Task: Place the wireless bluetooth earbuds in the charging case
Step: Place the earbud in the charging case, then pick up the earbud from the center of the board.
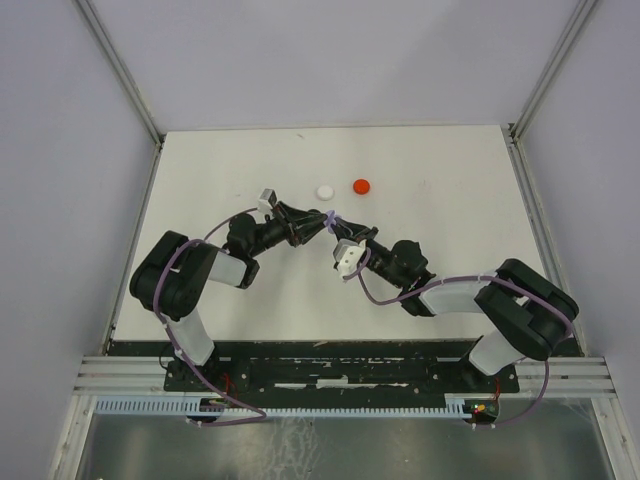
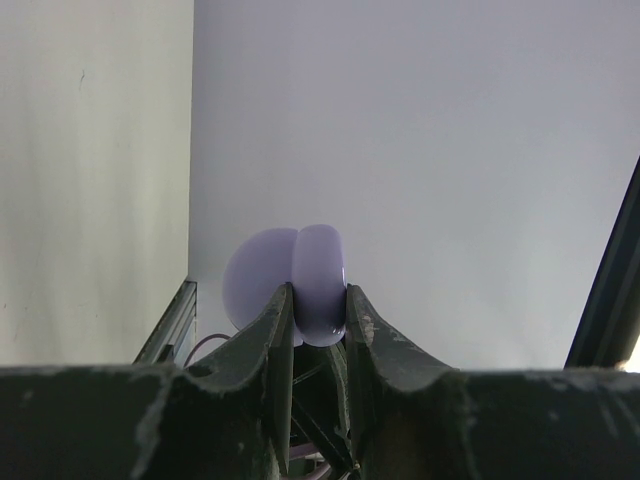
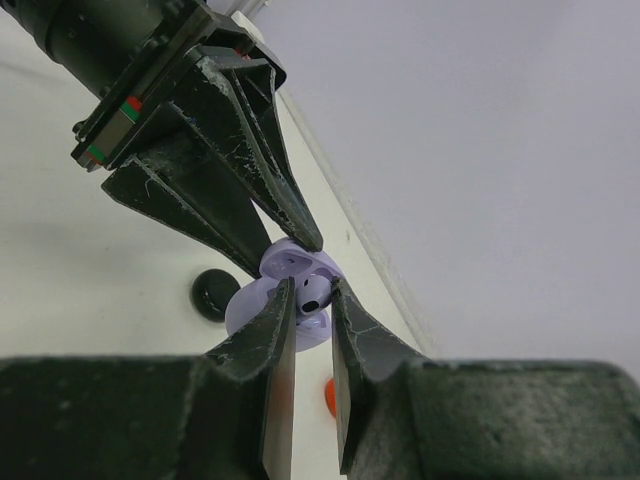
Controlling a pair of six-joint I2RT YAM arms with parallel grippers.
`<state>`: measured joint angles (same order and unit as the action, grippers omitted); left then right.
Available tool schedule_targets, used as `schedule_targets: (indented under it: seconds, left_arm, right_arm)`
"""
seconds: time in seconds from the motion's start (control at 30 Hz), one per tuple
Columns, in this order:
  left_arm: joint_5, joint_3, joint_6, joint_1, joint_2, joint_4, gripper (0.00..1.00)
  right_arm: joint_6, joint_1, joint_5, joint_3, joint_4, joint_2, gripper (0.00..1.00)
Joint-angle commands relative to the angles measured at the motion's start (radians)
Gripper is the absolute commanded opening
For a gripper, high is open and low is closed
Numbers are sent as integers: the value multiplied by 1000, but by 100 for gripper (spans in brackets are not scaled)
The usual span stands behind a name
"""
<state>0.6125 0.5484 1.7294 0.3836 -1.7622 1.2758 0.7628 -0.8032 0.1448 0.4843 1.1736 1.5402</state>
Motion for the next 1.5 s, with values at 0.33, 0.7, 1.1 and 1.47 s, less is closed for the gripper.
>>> schedule_targets:
  seconds: [0.33, 0.7, 1.1, 1.47]
  left_arm:
    - [-7, 42, -24, 1, 32, 24, 3]
    - [-10, 44, -56, 1, 26, 17, 3]
    - [-7, 38, -99, 1, 8, 24, 3]
    - [-28, -87, -192, -79, 67, 38, 3]
  right_arm:
    - [-70, -5, 1, 16, -27, -43, 32]
    - [-117, -5, 3, 16, 16, -58, 39]
    - [-428, -5, -358, 152, -461, -346, 46]
    - [-936, 1, -582, 620, -1572, -170, 47]
